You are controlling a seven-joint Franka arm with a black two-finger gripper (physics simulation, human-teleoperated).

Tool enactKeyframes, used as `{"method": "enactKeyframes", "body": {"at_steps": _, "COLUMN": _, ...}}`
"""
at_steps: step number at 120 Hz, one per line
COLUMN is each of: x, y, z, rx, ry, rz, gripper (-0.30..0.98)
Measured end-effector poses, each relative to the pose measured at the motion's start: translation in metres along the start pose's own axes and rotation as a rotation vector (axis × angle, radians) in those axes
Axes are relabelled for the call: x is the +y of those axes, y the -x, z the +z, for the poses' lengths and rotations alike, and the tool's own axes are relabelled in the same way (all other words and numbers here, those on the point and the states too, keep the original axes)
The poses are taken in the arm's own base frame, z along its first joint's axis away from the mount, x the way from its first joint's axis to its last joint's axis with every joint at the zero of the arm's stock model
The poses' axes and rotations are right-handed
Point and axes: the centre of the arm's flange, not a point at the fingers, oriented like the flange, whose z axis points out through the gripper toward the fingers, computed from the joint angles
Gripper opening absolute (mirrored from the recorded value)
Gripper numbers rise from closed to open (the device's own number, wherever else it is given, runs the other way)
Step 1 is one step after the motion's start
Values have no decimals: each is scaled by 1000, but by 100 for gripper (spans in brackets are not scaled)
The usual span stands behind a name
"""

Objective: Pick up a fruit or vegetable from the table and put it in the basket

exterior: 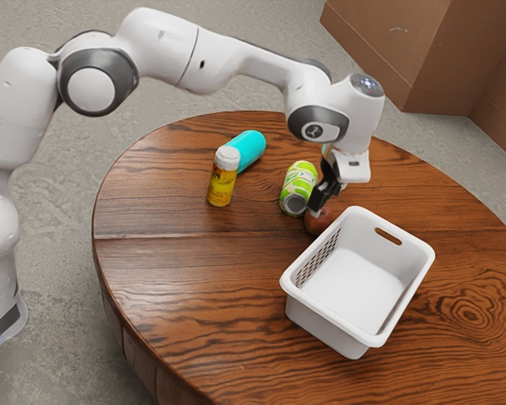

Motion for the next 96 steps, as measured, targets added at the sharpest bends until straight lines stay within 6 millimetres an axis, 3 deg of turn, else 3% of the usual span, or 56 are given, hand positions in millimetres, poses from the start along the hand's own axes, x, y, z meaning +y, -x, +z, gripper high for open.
{"method": "enactKeyframes", "body": {"at_steps": 49, "x": 1, "y": -4, "z": 35, "rx": -10, "ry": 48, "rz": 32, "gripper": 69}}
{"method": "enactKeyframes", "body": {"at_steps": 81, "x": 2, "y": -7, "z": 44, "rx": -1, "ry": 56, "rz": 44, "gripper": 69}}
{"method": "enactKeyframes", "body": {"at_steps": 96, "x": 2, "y": -7, "z": 45, "rx": 7, "ry": 57, "rz": 46, "gripper": 50}}
